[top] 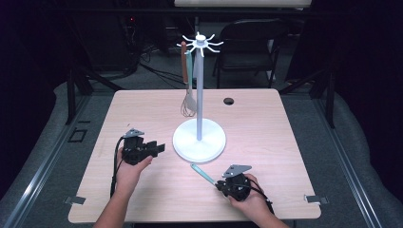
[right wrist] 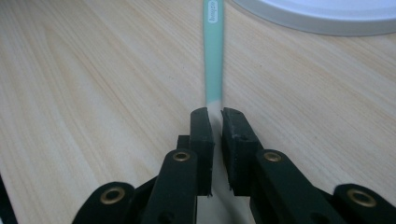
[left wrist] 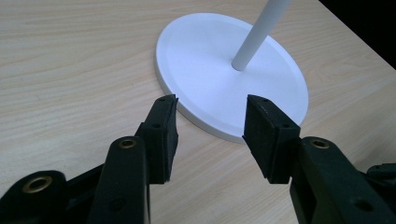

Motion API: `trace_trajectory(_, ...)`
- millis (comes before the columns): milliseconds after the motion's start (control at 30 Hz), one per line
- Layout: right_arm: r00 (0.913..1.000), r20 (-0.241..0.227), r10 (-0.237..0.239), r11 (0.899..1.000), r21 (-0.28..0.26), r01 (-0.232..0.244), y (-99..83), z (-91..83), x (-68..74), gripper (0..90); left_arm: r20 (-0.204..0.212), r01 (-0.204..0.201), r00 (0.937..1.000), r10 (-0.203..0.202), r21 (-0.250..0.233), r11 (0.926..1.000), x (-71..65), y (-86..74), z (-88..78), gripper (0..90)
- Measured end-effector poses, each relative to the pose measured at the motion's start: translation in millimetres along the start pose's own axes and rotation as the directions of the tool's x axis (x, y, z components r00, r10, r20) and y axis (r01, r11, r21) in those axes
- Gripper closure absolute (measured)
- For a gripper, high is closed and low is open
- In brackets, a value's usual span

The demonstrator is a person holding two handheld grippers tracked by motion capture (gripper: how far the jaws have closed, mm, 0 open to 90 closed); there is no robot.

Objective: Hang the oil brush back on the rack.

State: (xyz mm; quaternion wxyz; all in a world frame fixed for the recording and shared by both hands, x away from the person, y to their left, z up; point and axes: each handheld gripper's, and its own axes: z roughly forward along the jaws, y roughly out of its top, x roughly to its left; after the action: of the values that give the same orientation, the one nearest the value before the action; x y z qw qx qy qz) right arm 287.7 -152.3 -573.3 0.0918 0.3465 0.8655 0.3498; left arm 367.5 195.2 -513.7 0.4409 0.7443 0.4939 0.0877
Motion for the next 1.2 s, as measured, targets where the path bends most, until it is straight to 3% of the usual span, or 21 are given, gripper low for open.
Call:
trace_trajectory(233, 0.9994, 0.011, -0.033, 0.999, 0.012, 0.033, -0.5, -1.2, 2.0, 82.8, 0.008, -0.009, 0.9999, 0.009, 0.004, 1.0000, -3.2, -2.0, 3.3, 54.3)
trace_trajectory(767, 0.9998, 0.022, 0.003, 1.000, 0.028, -0.004, 2.0, -1.1, 3.2, 82.3, 0.032, -0.037, 0.9988, 0.036, 0.031, 0.9989, -13.3, -6.1, 14.0, 53.7)
trace_trajectory(1200, 0.9993, 0.037, 0.006, 1.000, -0.007, -0.005, 6.8, 0.4, 4.5, 79.1, 0.066, -0.072, 0.9954, 0.069, 0.049, 0.9962, -25.9, -9.9, 24.8, 53.4)
